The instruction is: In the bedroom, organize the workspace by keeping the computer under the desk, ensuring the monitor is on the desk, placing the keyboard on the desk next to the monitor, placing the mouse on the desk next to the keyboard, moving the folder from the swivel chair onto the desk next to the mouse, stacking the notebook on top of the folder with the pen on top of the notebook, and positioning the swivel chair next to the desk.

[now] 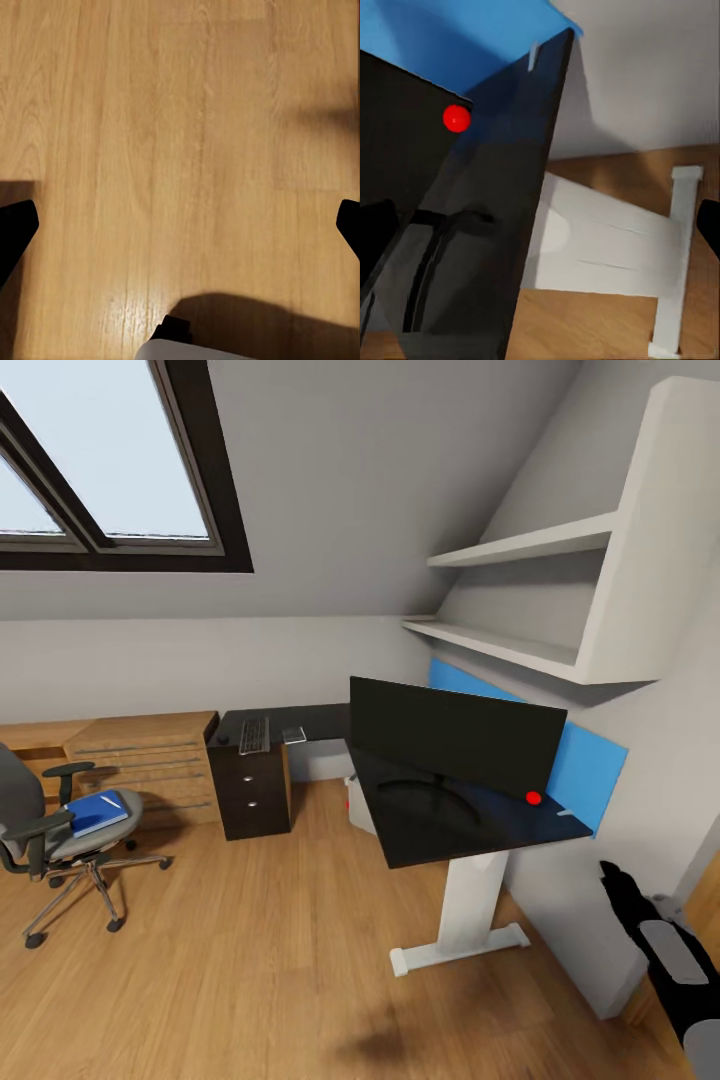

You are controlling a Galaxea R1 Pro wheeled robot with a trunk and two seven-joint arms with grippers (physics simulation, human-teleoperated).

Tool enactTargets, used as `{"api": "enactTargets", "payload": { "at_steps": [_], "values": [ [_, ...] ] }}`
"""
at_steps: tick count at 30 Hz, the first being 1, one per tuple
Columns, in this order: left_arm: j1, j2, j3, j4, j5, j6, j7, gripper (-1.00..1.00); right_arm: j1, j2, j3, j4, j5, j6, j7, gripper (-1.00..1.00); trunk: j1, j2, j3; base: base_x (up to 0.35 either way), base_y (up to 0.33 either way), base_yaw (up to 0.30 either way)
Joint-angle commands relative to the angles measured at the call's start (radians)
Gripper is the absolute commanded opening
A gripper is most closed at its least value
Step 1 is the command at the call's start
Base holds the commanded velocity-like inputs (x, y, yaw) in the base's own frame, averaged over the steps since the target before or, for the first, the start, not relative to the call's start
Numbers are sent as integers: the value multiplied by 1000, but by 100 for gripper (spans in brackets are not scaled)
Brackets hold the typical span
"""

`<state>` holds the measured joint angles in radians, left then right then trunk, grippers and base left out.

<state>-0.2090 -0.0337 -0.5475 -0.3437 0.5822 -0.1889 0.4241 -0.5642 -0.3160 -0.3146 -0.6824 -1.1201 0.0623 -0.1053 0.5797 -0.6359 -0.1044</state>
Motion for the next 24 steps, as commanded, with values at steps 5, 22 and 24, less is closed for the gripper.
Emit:
{"api": "enactTargets", "payload": {
  "at_steps": [5,22,24],
  "values": [
    [-1,-1,-11,0,7,-6,4,100,-13,-1,-19,-39,-171,34,-2,100,0,-2,-2,50,0,0],
    [-1,-25,1,7,6,-8,3,100,-30,53,0,-100,-257,79,15,100,0,-2,-2,148,0,0],
    [-1,-32,1,13,4,-7,4,100,-31,46,0,-111,-255,83,14,100,0,-2,-2,0,0,0]
  ]
}}
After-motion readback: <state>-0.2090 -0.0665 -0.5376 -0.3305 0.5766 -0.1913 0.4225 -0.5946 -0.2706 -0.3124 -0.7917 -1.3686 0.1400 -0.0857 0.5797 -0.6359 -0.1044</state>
